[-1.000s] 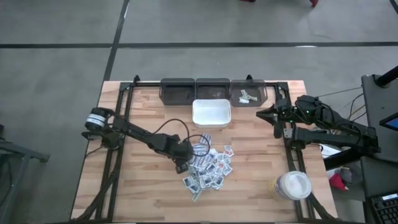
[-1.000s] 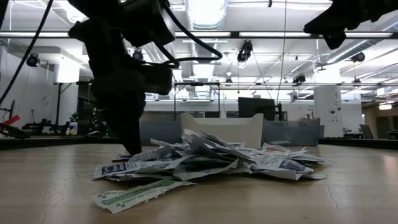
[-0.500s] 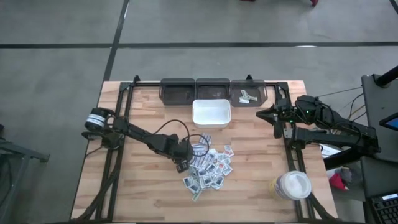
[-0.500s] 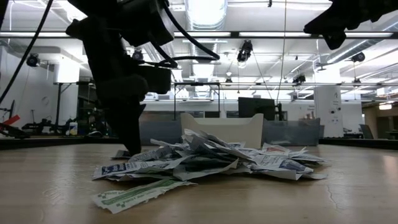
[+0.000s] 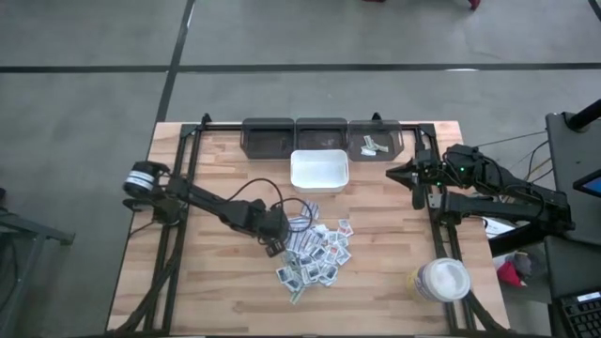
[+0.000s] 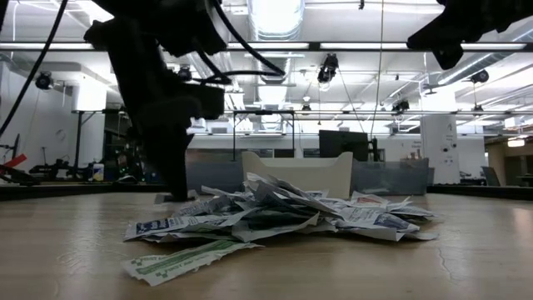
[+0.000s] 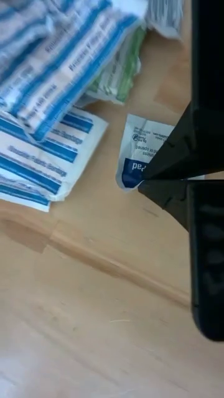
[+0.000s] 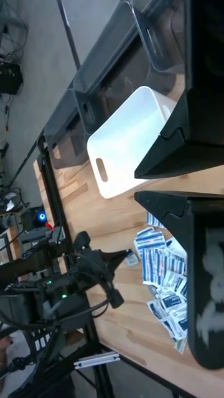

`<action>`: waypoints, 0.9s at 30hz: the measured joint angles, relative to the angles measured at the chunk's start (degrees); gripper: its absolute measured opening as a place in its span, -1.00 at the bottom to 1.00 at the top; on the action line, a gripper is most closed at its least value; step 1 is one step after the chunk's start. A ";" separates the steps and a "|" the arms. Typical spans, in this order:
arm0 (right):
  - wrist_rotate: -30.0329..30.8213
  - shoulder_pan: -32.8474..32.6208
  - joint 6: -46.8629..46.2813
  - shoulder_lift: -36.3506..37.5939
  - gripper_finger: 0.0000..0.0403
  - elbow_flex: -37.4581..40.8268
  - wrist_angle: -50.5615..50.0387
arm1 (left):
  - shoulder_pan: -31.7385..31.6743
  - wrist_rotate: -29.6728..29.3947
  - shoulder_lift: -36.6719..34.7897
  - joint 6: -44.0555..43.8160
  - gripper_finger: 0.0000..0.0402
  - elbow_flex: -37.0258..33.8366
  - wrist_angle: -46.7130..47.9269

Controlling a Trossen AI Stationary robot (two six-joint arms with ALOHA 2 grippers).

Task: Pick & Place First Aid Supplies
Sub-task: Put the blue alcohol pad into the middle gray bin

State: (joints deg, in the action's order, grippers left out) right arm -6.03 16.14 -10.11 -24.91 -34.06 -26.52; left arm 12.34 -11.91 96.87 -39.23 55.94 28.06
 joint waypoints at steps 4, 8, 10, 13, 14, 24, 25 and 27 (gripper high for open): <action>-0.01 0.00 0.00 -0.01 -0.81 0.13 -0.04 | 0.00 -0.06 -3.19 -1.29 -1.00 0.63 1.91; 0.01 0.00 0.00 -0.07 -0.81 0.13 0.02 | 0.00 -0.34 -8.07 -1.75 -1.00 1.28 3.88; 0.01 0.00 0.00 -0.07 -0.81 0.13 0.00 | 0.00 -1.48 -10.98 -1.79 -1.00 1.43 4.05; 0.01 0.00 0.00 -0.07 -0.81 0.13 0.02 | -0.04 -3.38 -15.45 -1.76 -1.00 1.46 3.18; 0.01 0.00 0.00 -0.07 -0.81 0.13 0.01 | -0.12 -3.67 -16.91 -1.55 -1.00 1.46 2.49; 0.06 0.02 0.21 -0.04 -0.81 0.13 0.00 | -3.52 -20.79 -23.93 13.51 -1.00 2.84 -2.55; 0.09 0.02 0.30 -0.04 -0.81 0.13 0.00 | -4.49 -22.33 -23.92 16.31 -1.00 3.27 -2.65; 0.19 0.02 1.98 -0.07 -0.81 0.13 0.00 | -7.19 -24.46 -23.30 22.09 -1.00 4.23 -3.08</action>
State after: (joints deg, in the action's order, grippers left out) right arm -5.85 16.16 -8.13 -24.97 -33.93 -26.52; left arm 5.14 -36.37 73.58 -17.14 60.18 24.98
